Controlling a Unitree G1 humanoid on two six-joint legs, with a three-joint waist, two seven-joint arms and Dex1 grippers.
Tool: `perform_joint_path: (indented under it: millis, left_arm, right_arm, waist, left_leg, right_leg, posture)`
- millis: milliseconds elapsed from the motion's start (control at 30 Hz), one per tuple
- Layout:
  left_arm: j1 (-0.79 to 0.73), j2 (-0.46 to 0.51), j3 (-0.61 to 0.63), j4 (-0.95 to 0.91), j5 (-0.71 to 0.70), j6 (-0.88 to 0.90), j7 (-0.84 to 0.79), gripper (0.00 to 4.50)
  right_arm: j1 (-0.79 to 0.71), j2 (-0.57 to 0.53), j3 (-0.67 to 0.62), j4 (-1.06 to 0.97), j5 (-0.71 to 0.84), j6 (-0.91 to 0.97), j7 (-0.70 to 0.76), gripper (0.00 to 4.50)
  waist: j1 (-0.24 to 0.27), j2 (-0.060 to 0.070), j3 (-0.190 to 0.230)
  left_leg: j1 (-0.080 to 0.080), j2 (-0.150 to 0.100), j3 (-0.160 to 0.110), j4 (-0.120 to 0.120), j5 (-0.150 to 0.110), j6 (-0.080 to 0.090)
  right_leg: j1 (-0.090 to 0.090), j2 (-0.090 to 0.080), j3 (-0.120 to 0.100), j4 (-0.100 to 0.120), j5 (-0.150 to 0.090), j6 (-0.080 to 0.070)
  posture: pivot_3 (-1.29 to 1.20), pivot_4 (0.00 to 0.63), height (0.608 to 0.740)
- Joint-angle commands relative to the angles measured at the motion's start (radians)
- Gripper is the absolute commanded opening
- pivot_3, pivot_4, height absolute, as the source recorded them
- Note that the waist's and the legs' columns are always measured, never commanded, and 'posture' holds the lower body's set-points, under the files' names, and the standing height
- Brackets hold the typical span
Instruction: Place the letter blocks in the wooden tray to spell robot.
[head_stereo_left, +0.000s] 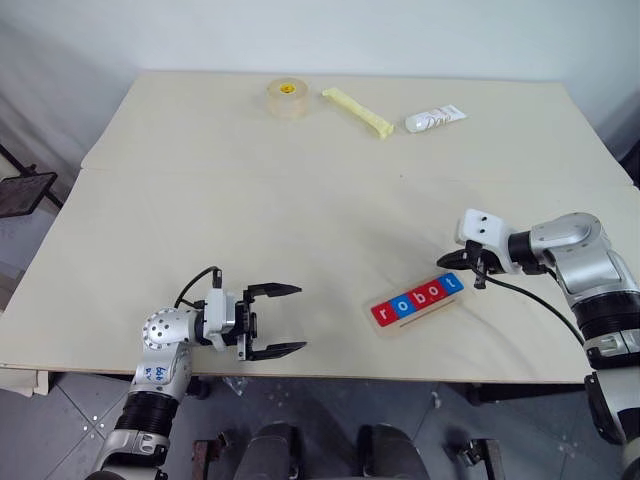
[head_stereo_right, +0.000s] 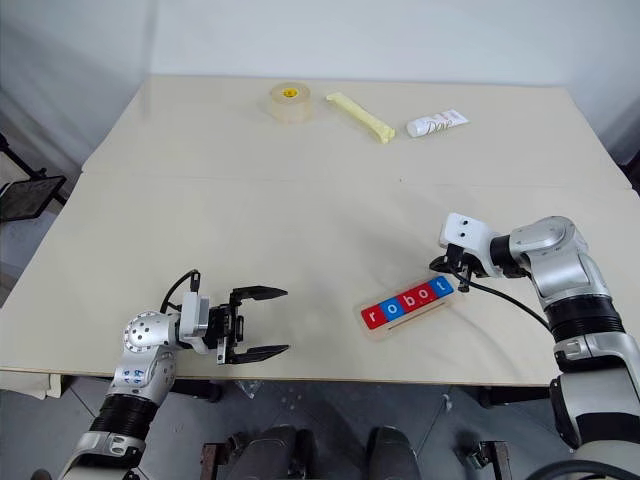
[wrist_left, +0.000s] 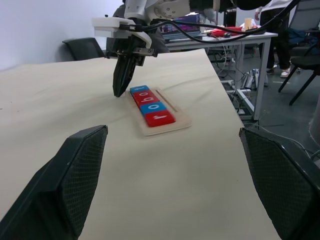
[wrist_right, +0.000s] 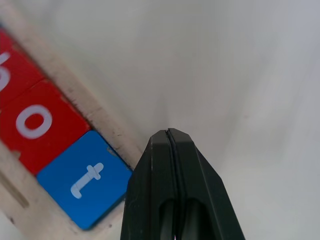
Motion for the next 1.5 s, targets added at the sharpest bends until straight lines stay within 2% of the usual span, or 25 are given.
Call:
perform_joint_path:
  millis: [33,767,1400,1500]
  left_arm:
    - [0.007,0.005,0.003,-0.024,-0.001,0.002,0.006,4.50]
    - [-0.043,-0.006,-0.002,0.029,0.004,-0.006,-0.013,4.50]
    - [-0.085,-0.021,0.000,0.080,0.012,-0.021,-0.031,4.50]
    - [-0.091,-0.013,0.007,0.081,0.011,-0.020,-0.034,4.50]
  right_arm:
    - [0.024,-0.034,-0.011,-0.033,0.001,0.008,0.018,0.03]
    - [0.106,-0.093,-0.038,-0.172,0.035,0.088,0.047,0.03]
    - [0.124,-0.108,-0.053,-0.202,0.052,0.104,0.005,0.03]
    - [0.110,-0.112,-0.105,-0.217,0.068,0.104,-0.052,0.03]
  waist:
    - [0.000,0.000,0.000]
    - [0.002,0.000,0.000]
    - [0.001,0.000,0.000]
    - [0.002,0.000,0.000]
  left_leg:
    - [0.000,0.000,0.000,0.000,0.000,0.000]
    - [0.000,0.000,0.000,0.000,0.000,0.000]
    - [0.000,0.000,0.000,0.000,0.000,0.000]
    - [0.000,0.000,0.000,0.000,0.000,0.000]
  right_leg:
    - [0.000,0.000,0.000,0.000,0.000,0.000]
    - [0.000,0.000,0.000,0.000,0.000,0.000]
    - [0.000,0.000,-0.001,0.000,0.000,0.000]
    - [0.000,0.000,-0.001,0.000,0.000,0.000]
  posture:
    - [0.00,0.150,0.740]
    - [0.00,0.150,0.740]
    - [0.00,0.150,0.740]
    - [0.00,0.150,0.740]
